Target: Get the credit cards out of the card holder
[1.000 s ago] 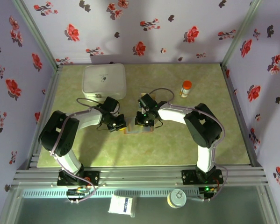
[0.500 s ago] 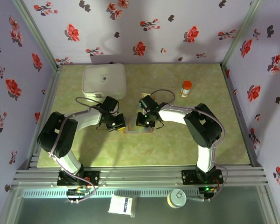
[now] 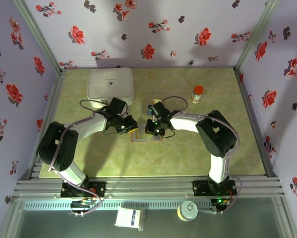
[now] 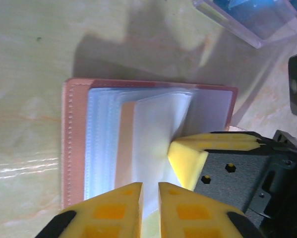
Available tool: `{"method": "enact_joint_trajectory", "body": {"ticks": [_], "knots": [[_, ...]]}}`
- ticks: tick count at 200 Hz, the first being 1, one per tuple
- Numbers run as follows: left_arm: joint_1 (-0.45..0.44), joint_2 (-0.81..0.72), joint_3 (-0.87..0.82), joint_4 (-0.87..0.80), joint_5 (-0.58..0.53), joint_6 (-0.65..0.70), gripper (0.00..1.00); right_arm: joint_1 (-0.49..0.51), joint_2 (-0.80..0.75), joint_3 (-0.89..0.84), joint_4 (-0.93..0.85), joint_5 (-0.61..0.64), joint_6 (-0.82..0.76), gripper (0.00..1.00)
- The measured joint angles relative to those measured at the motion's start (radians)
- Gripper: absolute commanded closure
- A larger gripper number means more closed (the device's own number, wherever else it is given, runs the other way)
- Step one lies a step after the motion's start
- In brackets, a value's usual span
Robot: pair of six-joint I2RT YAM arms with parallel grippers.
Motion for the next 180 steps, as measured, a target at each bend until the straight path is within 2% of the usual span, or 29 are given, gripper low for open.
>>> {"method": "enact_joint_trajectory", "body": {"ticks": [40,85,136,180], "knots": [[-0.009,0.056,0.007,0.024,0.013,-0.006,0.75,-0.015,-0.006,-0.029,0.045,-0.031,0.020,0.89],[-0.009,0.094,0.007,0.027,0.013,-0.006,0.74,-0.031,-0.009,-0.056,0.091,-0.063,0.043,0.89],[-0.009,0.102,0.007,0.037,0.017,-0.014,0.75,-0.038,-0.015,-0.075,0.121,-0.082,0.053,0.89],[-0.013,0.106,0.019,0.050,0.035,-0.021,0.82,-0.038,-0.019,-0.077,0.124,-0.084,0.060,0.89]]}}
